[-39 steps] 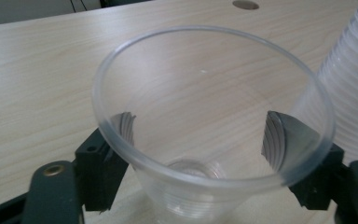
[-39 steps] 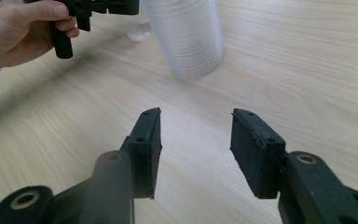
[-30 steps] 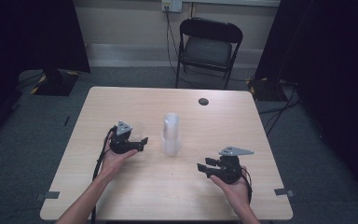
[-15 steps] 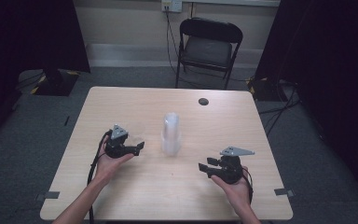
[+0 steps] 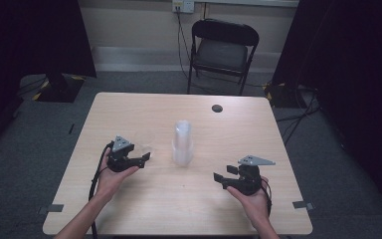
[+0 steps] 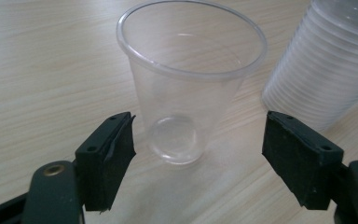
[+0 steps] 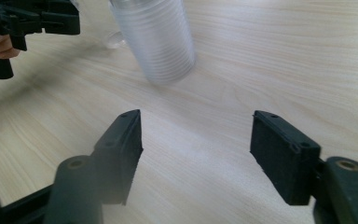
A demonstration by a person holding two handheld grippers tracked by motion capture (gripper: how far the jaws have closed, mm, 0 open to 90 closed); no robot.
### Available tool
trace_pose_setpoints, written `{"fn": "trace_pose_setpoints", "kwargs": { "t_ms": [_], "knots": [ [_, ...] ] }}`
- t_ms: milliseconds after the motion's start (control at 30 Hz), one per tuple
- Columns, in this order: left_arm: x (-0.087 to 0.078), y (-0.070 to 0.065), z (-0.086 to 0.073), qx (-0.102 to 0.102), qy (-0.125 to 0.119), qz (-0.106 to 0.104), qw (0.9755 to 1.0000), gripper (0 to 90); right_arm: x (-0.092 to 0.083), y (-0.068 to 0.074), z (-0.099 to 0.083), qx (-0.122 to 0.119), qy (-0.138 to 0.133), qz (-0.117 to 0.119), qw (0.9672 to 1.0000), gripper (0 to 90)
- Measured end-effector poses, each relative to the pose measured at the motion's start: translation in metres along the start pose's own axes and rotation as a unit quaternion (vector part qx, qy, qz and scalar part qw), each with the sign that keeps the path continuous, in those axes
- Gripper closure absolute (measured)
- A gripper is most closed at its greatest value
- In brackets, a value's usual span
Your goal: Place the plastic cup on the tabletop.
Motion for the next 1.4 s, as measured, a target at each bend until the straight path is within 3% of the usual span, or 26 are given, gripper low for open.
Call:
{"fn": "trace_pose_setpoints", "kwargs": {
  "t_ms": [167,333,400,567,767,933,1000,1100,1300,1400],
  "knots": [
    [-0.005,0.002,-0.006,0.002,0.028,-0.006,0.9996,20.4,0.001,0.0,0.0,-0.002,0.002,0.003,1.0,31.8],
    [-0.02,0.001,-0.005,-0.007,0.027,-0.013,0.9995,18.1,0.0,-0.001,0.001,-0.002,0.003,0.003,1.0,31.5],
    [-0.025,-0.003,-0.006,0.002,0.028,-0.013,0.9995,17.9,0.001,-0.002,0.001,-0.002,0.003,0.003,1.0,31.5],
    [-0.038,-0.013,-0.01,-0.006,0.021,-0.033,0.9992,17.3,0.001,-0.002,0.0,-0.001,0.006,0.003,1.0,31.5],
    [-0.053,-0.019,-0.012,0.002,0.023,-0.038,0.999,18.7,0.001,-0.004,0.0,0.0,0.005,-0.001,1.0,31.6],
    [-0.059,-0.025,-0.018,0.019,0.034,-0.028,0.9989,17.9,0.0,-0.005,0.0,-0.001,0.005,-0.004,1.0,31.5],
    [-0.064,-0.032,-0.02,0.019,0.047,-0.036,0.9981,17.1,0.0,-0.006,-0.001,0.0,0.006,-0.005,1.0,31.5],
    [-0.067,-0.037,-0.023,0.044,0.046,-0.025,0.9977,16.8,0.002,-0.006,-0.001,0.0,0.009,-0.005,0.9999,31.5],
    [-0.064,-0.037,-0.042,0.027,0.045,-0.034,0.998,16.7,0.002,-0.009,-0.002,-0.004,0.008,-0.01,0.9999,31.5],
    [-0.065,-0.033,-0.051,0.034,0.051,-0.027,0.9977,16.8,0.002,-0.01,-0.002,-0.009,0.01,-0.016,0.9998,31.0]
  ]
}}
Point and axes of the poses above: each handheld gripper's, and its own axes: x roughly forward along the jaws, z roughly out of its top, y roughly to its left, the point moved 5 cm from there along x, roughly forward along the jaws, and after that the axes turned 4 degrees about y, right-handed, at the moved point
